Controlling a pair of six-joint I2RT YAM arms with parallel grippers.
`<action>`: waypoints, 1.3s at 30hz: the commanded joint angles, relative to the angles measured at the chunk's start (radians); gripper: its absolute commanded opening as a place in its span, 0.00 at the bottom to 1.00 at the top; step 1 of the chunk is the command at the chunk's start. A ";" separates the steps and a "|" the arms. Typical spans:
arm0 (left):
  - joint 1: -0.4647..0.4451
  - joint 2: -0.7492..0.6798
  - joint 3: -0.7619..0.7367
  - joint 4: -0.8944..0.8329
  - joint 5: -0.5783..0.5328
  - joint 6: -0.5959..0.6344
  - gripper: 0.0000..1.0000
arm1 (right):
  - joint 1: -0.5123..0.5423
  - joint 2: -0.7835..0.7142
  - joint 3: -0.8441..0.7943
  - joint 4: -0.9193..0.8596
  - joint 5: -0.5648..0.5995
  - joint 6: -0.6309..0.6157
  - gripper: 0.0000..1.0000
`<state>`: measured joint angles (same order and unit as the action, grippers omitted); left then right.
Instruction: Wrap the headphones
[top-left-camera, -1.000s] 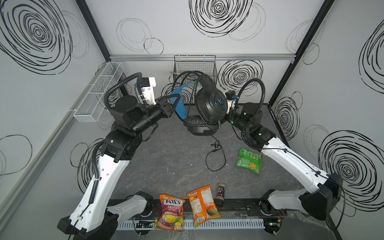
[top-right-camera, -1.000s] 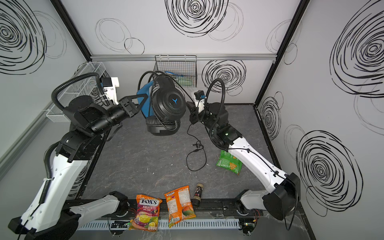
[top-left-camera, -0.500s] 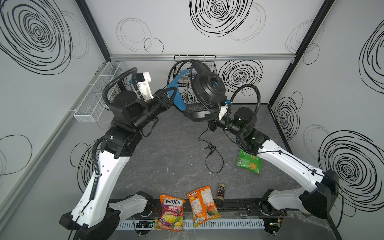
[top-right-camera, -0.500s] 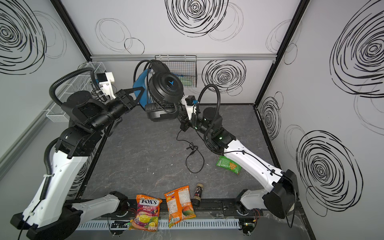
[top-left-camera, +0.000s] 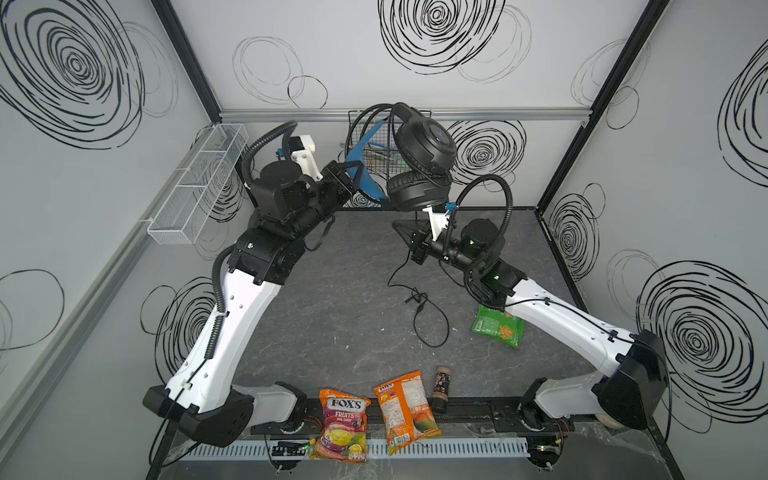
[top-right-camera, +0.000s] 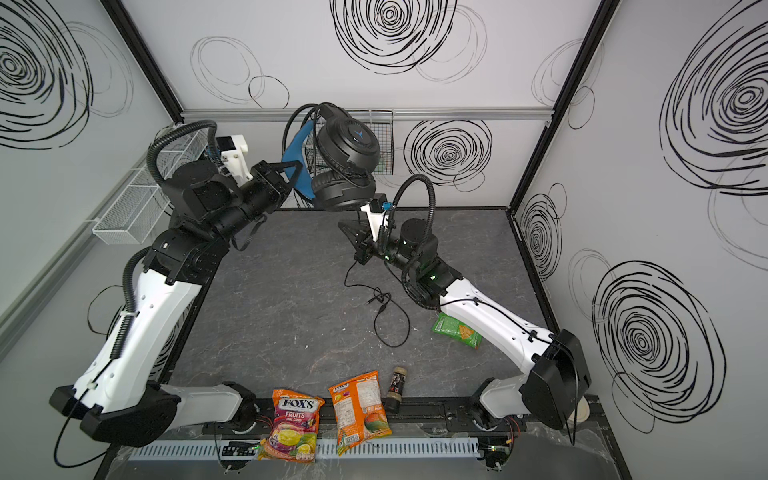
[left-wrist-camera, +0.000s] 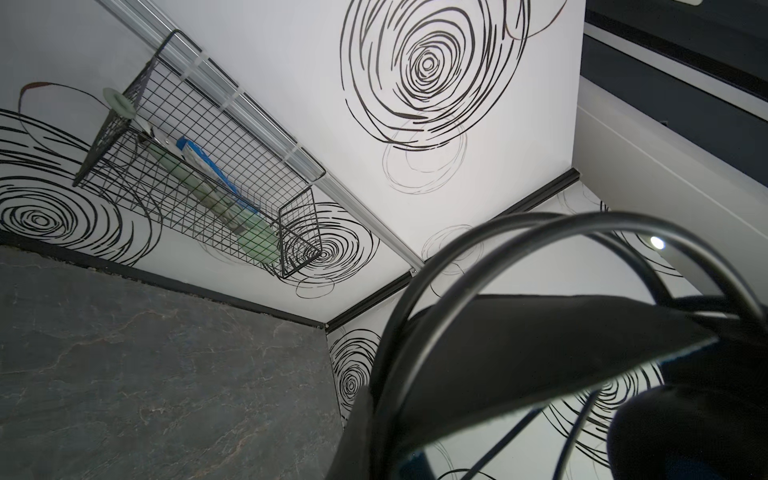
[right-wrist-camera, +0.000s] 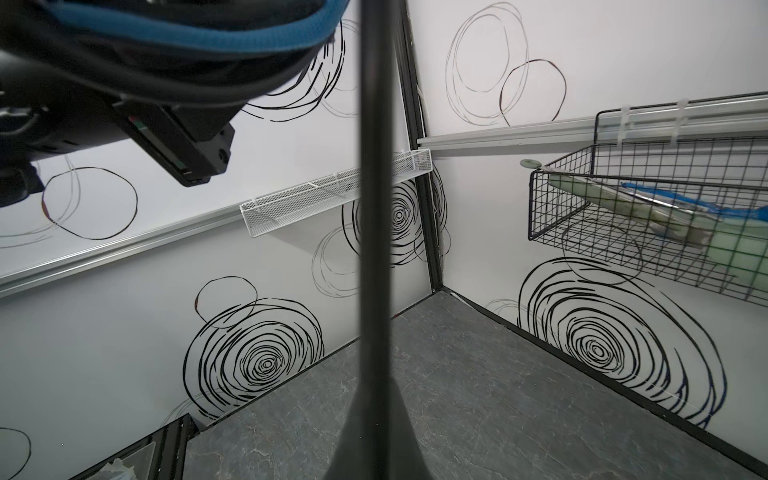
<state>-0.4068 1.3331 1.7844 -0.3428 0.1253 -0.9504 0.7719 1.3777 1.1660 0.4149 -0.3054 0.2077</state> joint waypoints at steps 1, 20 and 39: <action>-0.019 -0.020 0.105 0.226 -0.058 -0.064 0.00 | 0.006 0.007 -0.037 -0.007 -0.007 0.025 0.07; -0.030 -0.036 0.113 0.220 -0.038 -0.082 0.00 | -0.005 0.024 -0.019 0.032 -0.058 0.041 0.09; -0.034 -0.018 0.140 0.204 -0.033 -0.075 0.00 | 0.020 0.040 0.030 -0.017 -0.055 -0.013 0.00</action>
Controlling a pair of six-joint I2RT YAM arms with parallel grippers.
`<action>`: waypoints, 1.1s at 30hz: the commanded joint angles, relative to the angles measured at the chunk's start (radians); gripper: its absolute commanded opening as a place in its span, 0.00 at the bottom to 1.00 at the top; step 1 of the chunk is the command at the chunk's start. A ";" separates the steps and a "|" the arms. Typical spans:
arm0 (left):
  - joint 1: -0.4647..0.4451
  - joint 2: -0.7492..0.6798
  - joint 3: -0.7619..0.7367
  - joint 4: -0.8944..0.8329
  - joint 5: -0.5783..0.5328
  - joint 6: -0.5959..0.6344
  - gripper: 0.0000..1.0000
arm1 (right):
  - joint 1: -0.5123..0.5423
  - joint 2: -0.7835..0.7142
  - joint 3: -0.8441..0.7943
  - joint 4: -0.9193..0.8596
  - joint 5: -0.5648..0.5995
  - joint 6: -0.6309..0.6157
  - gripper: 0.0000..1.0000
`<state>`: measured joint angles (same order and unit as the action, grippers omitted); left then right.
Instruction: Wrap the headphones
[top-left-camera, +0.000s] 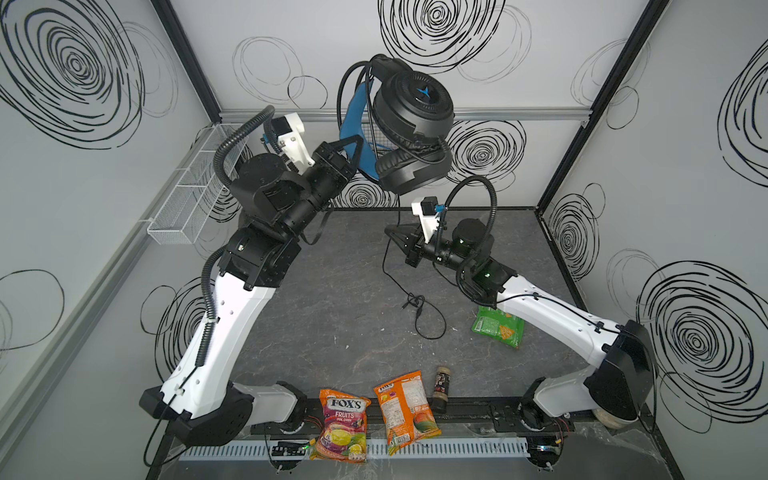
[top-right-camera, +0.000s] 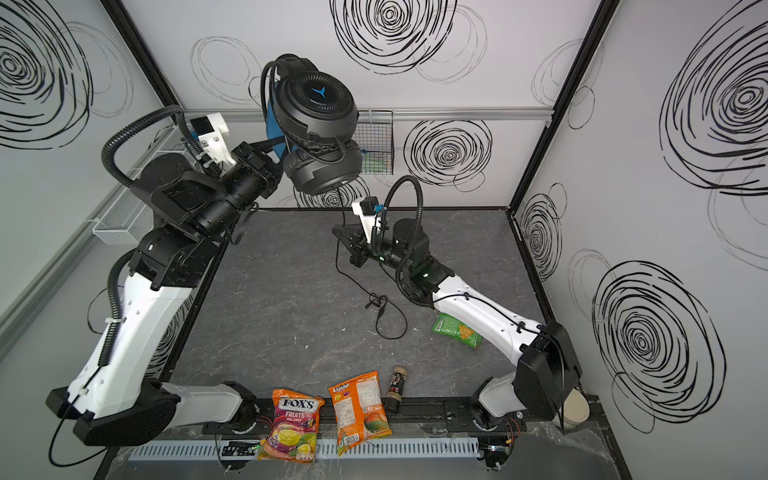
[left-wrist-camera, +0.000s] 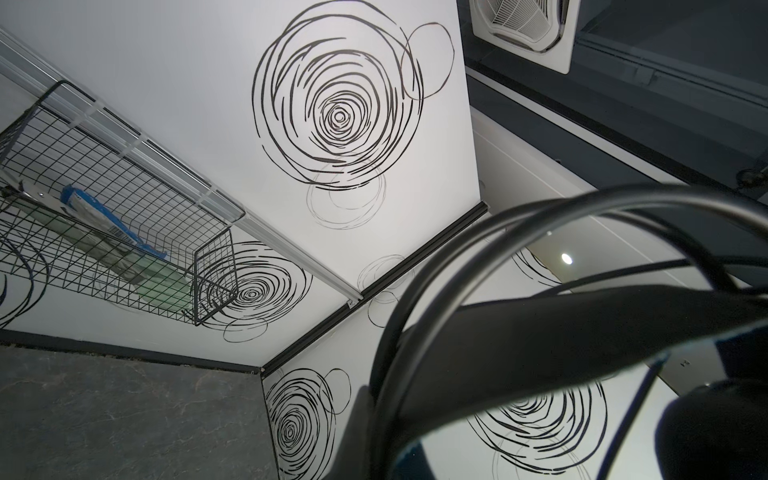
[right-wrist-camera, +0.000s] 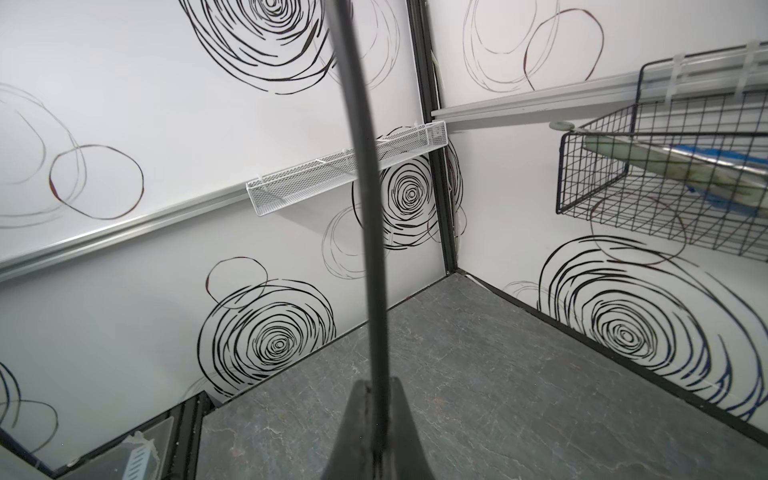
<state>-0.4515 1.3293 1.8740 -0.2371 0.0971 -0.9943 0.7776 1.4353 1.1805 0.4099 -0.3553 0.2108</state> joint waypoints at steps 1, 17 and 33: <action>0.016 -0.013 0.054 0.094 -0.012 -0.028 0.00 | 0.023 -0.022 0.010 -0.025 0.004 -0.030 0.00; 0.077 0.052 0.162 -0.297 -0.550 0.238 0.00 | 0.236 -0.119 -0.002 -0.336 0.148 -0.274 0.00; -0.013 0.065 -0.113 -0.194 -0.999 0.675 0.00 | 0.364 -0.076 0.272 -0.612 0.362 -0.534 0.00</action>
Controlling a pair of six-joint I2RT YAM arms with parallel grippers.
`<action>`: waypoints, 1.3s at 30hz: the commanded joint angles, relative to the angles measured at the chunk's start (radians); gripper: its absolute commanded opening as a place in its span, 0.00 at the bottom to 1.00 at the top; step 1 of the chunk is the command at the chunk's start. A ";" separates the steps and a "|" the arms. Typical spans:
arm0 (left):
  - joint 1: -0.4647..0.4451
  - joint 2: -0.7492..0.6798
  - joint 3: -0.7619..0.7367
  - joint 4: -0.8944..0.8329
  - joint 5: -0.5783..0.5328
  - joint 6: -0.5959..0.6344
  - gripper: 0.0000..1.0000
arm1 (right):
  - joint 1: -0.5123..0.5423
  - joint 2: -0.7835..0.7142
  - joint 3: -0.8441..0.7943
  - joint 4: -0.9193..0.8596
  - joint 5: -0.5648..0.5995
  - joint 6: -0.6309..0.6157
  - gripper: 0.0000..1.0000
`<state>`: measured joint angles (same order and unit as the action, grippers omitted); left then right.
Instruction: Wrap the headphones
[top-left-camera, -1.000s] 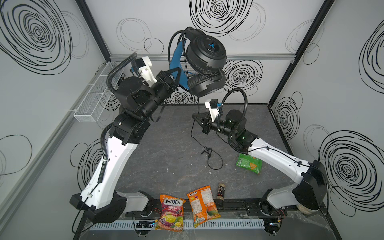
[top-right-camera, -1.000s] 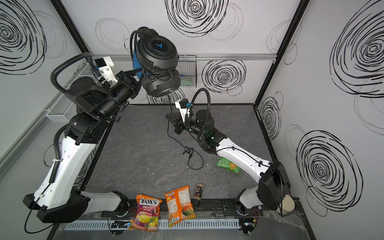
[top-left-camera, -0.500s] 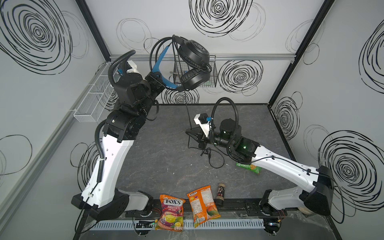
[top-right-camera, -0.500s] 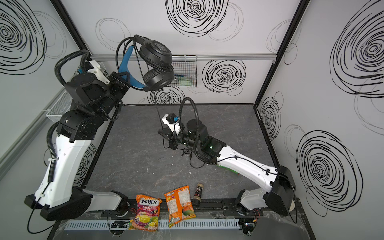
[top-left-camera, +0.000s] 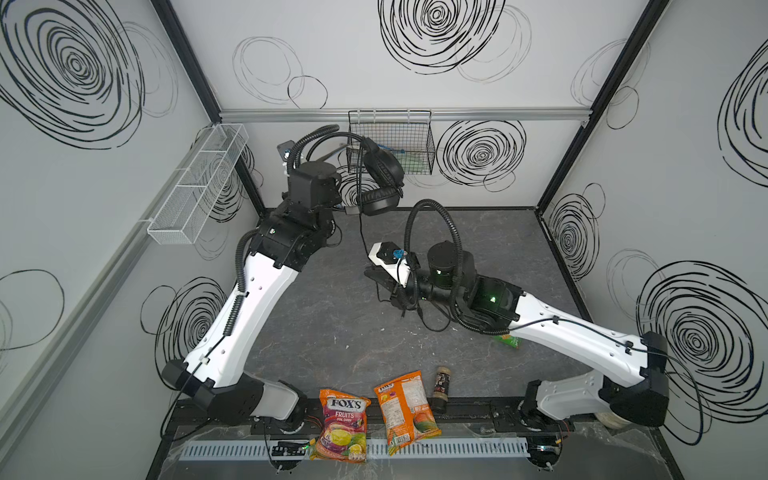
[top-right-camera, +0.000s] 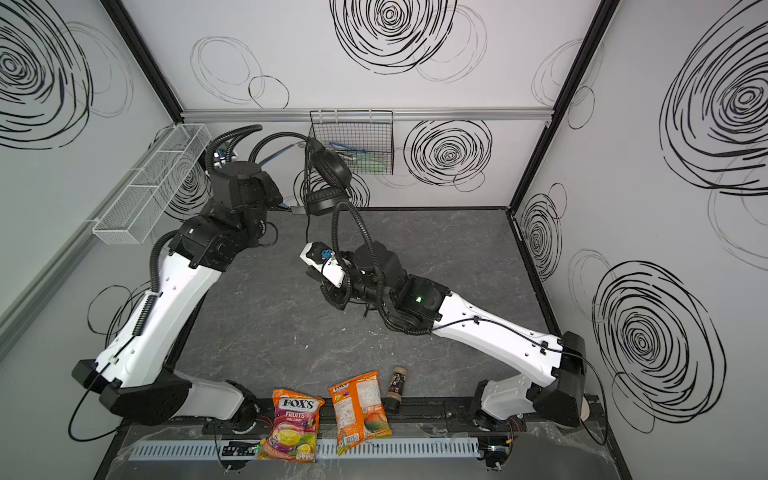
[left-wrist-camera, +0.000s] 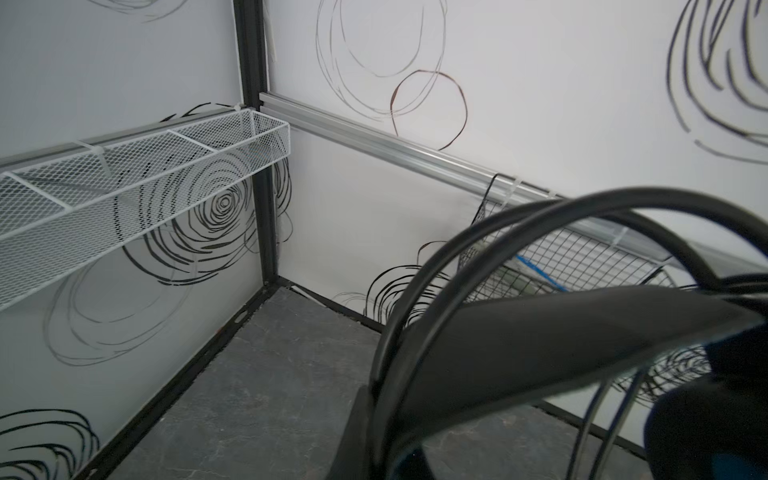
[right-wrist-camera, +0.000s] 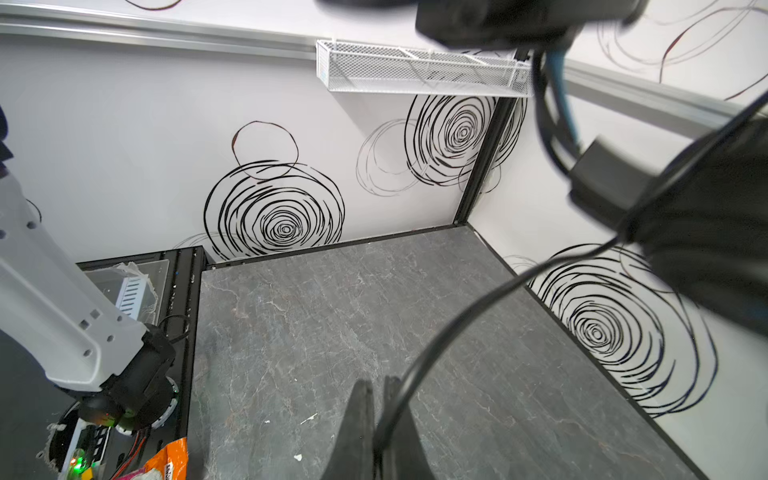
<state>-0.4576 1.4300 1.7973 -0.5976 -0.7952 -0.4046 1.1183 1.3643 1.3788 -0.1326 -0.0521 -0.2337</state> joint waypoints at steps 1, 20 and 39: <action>-0.008 -0.037 -0.060 0.176 -0.104 0.102 0.00 | 0.030 -0.005 0.095 -0.085 0.084 -0.106 0.00; -0.158 -0.166 -0.296 0.211 -0.185 0.515 0.00 | -0.049 -0.001 0.119 0.048 0.553 -0.624 0.00; -0.381 -0.206 -0.217 -0.069 -0.050 0.631 0.00 | -0.184 0.009 0.101 0.185 0.564 -0.680 0.04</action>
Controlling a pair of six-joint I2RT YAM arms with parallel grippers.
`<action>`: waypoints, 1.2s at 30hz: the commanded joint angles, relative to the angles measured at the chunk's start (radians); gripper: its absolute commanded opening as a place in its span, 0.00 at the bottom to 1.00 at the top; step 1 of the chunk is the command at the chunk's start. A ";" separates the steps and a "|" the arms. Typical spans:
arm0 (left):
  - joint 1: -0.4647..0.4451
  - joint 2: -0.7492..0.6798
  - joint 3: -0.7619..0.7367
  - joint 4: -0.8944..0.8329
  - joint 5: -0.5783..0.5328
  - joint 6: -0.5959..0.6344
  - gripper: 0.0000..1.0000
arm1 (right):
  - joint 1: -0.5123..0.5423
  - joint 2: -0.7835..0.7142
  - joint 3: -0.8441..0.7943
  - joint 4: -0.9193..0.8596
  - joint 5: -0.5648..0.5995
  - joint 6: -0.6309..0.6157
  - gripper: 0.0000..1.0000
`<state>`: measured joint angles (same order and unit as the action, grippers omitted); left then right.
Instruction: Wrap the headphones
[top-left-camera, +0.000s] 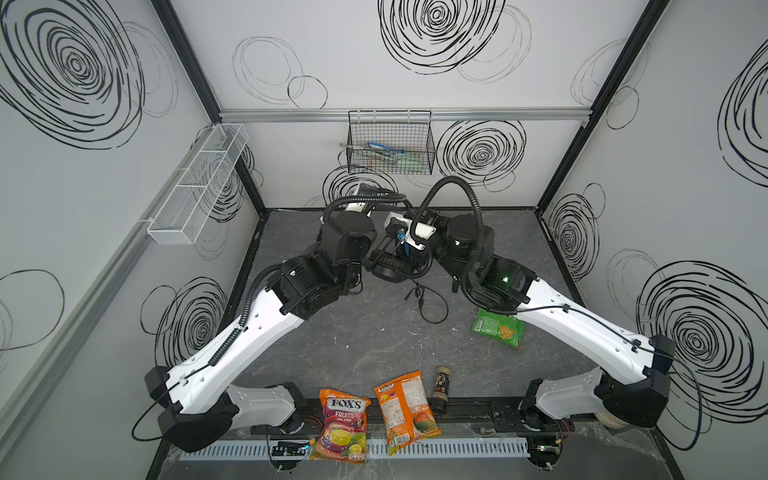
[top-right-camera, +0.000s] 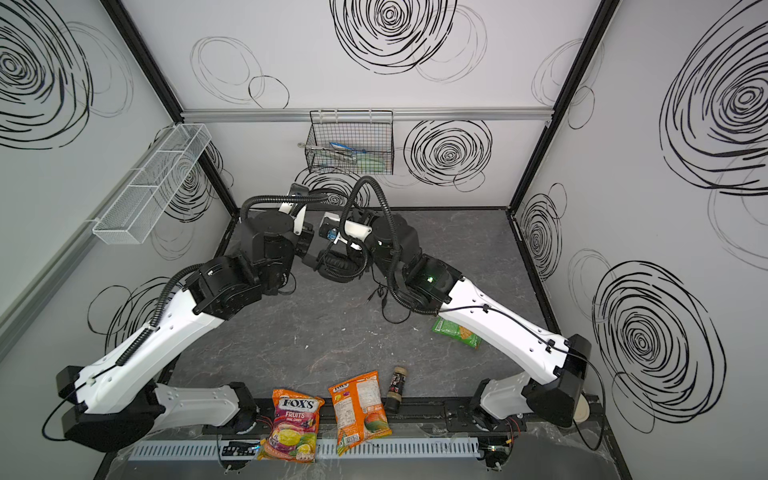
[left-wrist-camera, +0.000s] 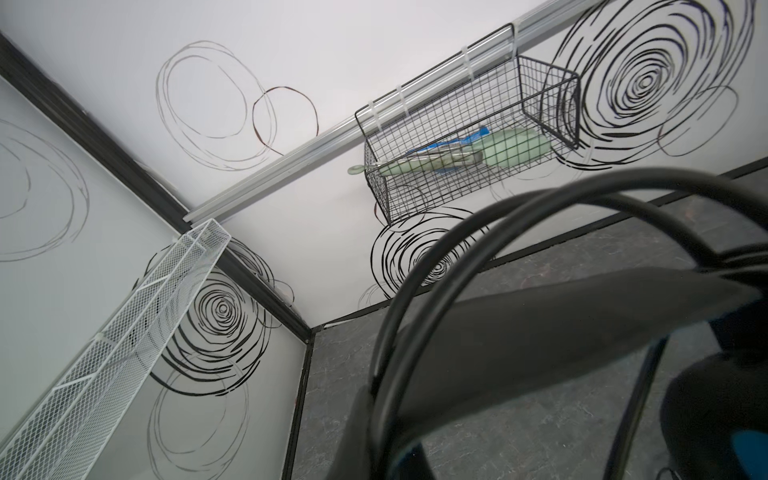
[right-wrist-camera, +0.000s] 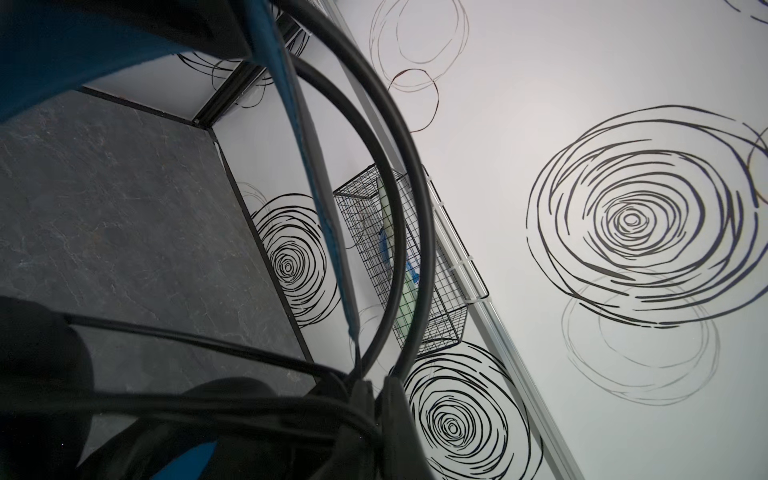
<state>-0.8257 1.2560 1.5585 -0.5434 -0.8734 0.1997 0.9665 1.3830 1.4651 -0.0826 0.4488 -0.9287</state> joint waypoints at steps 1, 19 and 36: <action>-0.012 -0.030 0.021 -0.140 0.030 0.023 0.00 | -0.034 -0.010 0.007 0.143 0.068 0.021 0.04; 0.146 -0.183 -0.061 -0.124 0.502 -0.084 0.00 | -0.142 -0.092 -0.070 0.145 -0.098 0.143 0.15; 0.207 -0.205 0.016 -0.109 0.677 -0.180 0.00 | -0.271 -0.175 -0.174 0.166 -0.214 0.397 0.16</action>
<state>-0.6361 1.0721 1.5089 -0.7246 -0.2848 0.0879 0.7288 1.2346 1.3087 0.0250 0.2478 -0.6186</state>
